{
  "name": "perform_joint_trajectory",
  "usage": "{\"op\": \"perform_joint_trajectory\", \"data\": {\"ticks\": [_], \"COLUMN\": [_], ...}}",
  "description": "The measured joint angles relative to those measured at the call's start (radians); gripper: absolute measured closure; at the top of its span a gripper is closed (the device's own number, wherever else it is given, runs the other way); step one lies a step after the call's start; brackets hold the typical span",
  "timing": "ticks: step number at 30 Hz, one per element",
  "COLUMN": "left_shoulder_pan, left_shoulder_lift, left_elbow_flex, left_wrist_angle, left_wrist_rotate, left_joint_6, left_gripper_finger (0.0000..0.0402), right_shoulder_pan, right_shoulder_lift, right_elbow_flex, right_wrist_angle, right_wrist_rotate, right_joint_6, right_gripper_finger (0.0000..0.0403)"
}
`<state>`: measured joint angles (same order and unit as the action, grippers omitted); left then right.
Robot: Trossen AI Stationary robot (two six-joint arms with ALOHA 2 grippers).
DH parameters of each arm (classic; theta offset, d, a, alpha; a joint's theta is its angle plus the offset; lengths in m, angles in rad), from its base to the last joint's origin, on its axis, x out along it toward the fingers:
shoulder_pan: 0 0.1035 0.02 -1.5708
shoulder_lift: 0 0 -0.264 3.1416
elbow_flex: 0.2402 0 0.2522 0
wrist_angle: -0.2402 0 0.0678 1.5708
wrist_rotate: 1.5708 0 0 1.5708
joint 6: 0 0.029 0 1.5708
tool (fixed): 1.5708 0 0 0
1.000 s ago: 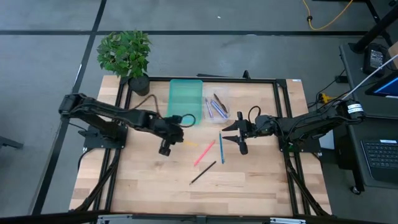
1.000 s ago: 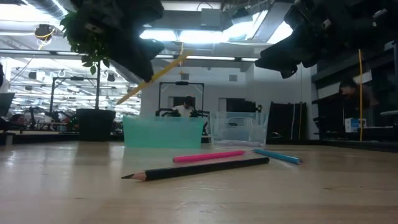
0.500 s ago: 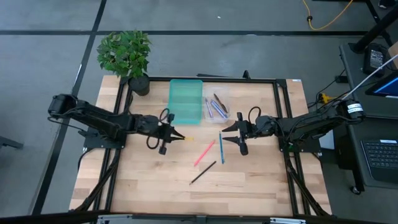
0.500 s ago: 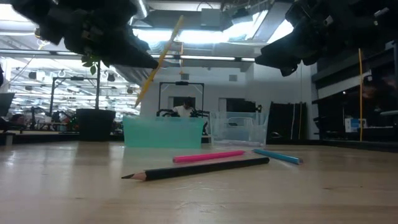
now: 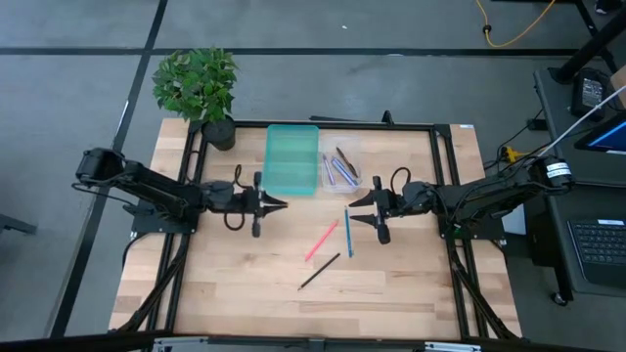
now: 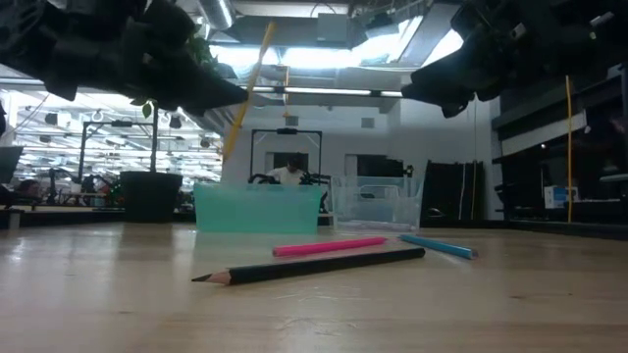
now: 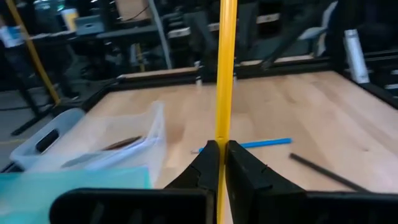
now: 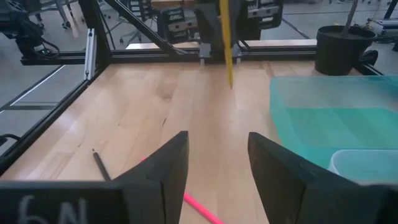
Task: Sort pens & pencils
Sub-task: Put the yellow pencil into the blue bin
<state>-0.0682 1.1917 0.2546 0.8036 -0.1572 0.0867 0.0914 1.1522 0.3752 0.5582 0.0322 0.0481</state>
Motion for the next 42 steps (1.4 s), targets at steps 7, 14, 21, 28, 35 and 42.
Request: {"op": "perform_joint_trajectory", "data": {"ticks": [7, 14, 21, 28, 35, 42], "left_shoulder_pan": [0.000, 0.012, 0.030, 0.109, 0.226, 0.297], "left_shoulder_lift": [0.000, 0.000, 0.000, 0.000, 0.000, 0.000], "left_elbow_flex": [0.000, 0.000, 0.000, 0.035, 0.085, 0.145], "left_wrist_angle": [0.053, 0.072, 0.072, 0.038, -0.093, -0.221], "left_wrist_rotate": [-0.196, -0.302, -0.402, -0.403, -0.317, -0.242], "left_joint_6": [-0.025, -0.033, -0.034, -0.052, -0.086, -0.087], "left_gripper_finger": [0.0391, 0.0391, 0.0391, 0.0391, 0.0391, 0.0391], "right_shoulder_pan": [0.000, 0.000, 0.000, -0.002, -0.001, -0.001], "right_shoulder_lift": [0.000, 0.000, 0.000, 0.000, 0.000, 0.000], "right_elbow_flex": [0.000, 0.000, 0.000, 0.000, 0.000, 0.000], "right_wrist_angle": [0.008, 0.009, 0.021, 0.022, 0.023, 0.023], "right_wrist_rotate": [0.000, 0.001, 0.002, 0.003, 0.003, 0.003], "right_joint_6": [-0.004, -0.008, -0.028, -0.030, -0.031, -0.031], "right_gripper_finger": [0.0236, 0.0236, 0.0236, 0.0236, 0.0236, 0.0236]}}
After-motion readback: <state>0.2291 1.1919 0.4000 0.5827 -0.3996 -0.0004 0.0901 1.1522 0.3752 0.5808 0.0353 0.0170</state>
